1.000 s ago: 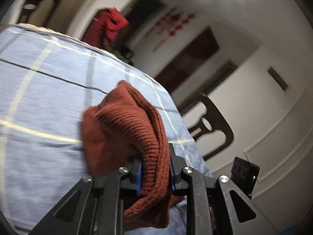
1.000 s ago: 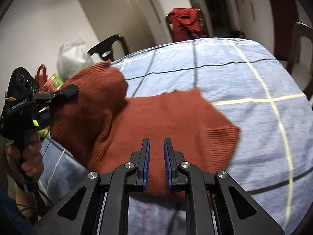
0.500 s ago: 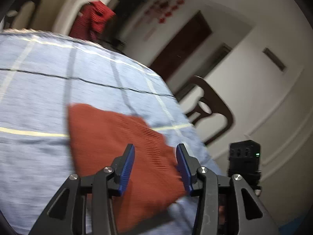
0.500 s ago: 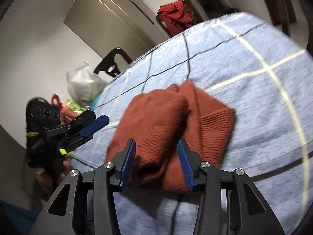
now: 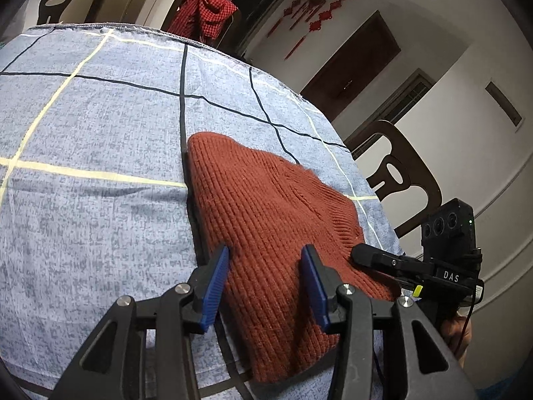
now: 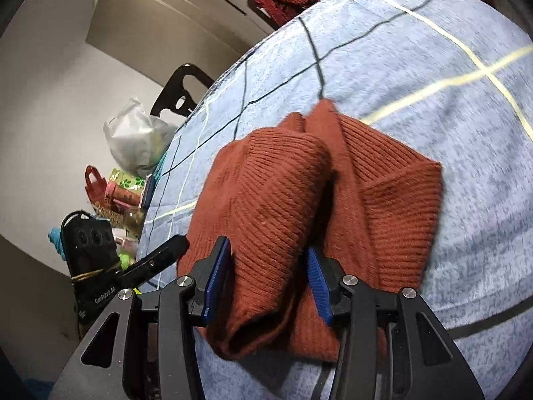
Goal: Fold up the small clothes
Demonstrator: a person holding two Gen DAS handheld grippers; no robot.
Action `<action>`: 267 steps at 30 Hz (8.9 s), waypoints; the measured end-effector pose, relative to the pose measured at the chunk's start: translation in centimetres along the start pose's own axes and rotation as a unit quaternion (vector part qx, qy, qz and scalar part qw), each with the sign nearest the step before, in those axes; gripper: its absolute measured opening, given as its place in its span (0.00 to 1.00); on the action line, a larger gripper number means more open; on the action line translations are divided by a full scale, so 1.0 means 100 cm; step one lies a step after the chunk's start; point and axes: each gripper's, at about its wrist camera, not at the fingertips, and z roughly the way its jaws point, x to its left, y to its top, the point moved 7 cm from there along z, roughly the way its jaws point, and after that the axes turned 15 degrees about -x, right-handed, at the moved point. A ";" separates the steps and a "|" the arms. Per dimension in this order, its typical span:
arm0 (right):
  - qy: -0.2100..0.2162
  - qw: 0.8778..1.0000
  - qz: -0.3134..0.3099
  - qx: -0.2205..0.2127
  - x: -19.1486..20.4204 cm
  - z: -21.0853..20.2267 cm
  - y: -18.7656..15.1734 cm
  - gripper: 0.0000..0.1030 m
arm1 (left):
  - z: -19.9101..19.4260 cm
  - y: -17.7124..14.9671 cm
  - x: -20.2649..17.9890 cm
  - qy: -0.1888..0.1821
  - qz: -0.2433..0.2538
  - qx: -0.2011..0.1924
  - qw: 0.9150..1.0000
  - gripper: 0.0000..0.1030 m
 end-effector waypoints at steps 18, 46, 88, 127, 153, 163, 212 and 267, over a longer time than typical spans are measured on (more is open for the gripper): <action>0.002 0.997 -0.044 -0.055 -0.003 -0.038 0.038 0.13 | 0.007 0.004 -0.041 -0.003 0.053 -0.006 0.999 0.49; -0.111 0.971 -0.189 -0.098 -0.010 -0.061 0.020 0.27 | -0.006 -0.005 -0.063 0.062 0.168 -0.012 0.984 0.49; -0.160 0.950 -0.258 -0.077 -0.012 -0.043 -0.016 0.28 | 0.024 -0.023 -0.051 0.140 0.191 -0.021 0.971 0.53; -0.144 0.973 -0.170 -0.066 -0.034 -0.045 -0.012 0.54 | 0.024 -0.023 -0.045 0.143 0.181 -0.024 0.973 0.62; -0.062 0.995 0.001 -0.078 -0.063 -0.038 0.024 0.57 | 0.046 -0.018 -0.036 0.083 0.082 0.017 0.993 0.62; -0.025 0.998 -0.008 -0.052 -0.050 -0.034 0.013 0.57 | 0.044 -0.022 -0.045 0.105 0.119 0.011 0.987 0.63; -0.046 0.997 -0.043 -0.043 -0.049 -0.018 0.020 0.39 | 0.051 -0.019 -0.056 0.117 0.164 -0.004 0.980 0.54; 0.060 0.995 -0.086 0.002 0.067 0.079 0.009 0.27 | -0.019 0.047 0.062 0.176 0.112 -0.043 0.977 0.36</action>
